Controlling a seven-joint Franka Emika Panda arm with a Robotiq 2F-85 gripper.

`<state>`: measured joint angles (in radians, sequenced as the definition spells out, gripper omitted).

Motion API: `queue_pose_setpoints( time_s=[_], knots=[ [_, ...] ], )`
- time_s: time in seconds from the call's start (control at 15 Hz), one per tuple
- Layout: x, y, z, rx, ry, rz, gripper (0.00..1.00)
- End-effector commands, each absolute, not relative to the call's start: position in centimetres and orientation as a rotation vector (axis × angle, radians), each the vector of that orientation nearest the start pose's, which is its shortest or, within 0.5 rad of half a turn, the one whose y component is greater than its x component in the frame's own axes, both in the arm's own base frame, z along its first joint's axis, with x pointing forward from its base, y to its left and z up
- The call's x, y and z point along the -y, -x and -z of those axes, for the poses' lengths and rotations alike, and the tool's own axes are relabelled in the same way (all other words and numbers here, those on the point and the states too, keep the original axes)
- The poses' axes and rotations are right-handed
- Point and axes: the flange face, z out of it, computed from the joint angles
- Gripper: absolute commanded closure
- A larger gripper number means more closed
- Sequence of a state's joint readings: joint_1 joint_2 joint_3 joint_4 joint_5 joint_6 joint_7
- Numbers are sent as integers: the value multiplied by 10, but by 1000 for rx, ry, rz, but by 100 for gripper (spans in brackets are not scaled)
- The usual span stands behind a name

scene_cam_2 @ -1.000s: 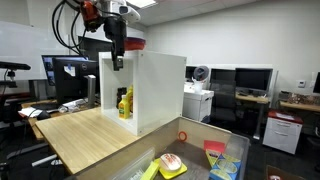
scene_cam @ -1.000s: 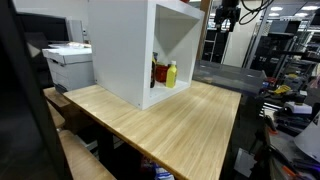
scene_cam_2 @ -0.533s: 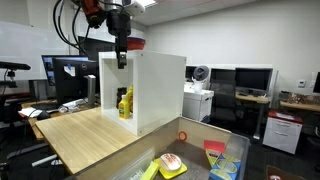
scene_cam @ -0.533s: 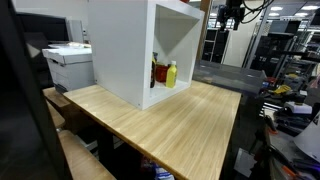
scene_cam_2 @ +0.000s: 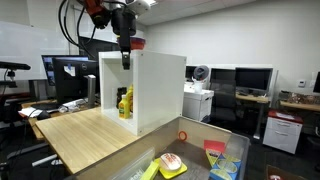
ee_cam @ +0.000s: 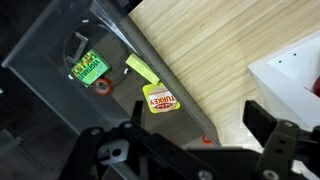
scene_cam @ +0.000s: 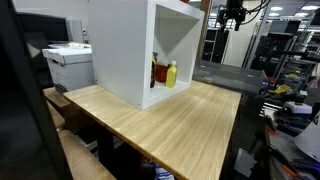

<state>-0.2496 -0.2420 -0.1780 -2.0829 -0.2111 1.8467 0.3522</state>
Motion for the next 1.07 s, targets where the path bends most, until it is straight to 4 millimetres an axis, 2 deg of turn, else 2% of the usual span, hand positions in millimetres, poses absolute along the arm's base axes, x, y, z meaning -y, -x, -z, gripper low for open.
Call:
queue_pose_setpoints(
  time_s=[0.0,0.27,0.8,1.0],
  knots=[
    [237,-439,-525,-1265,3076,-4,0],
    [252,-443,-519,-1341,3041,3,0],
    [286,-438,-507,-1513,2961,-29,0],
    [305,-436,-498,-1599,2918,-44,0]
  ],
)
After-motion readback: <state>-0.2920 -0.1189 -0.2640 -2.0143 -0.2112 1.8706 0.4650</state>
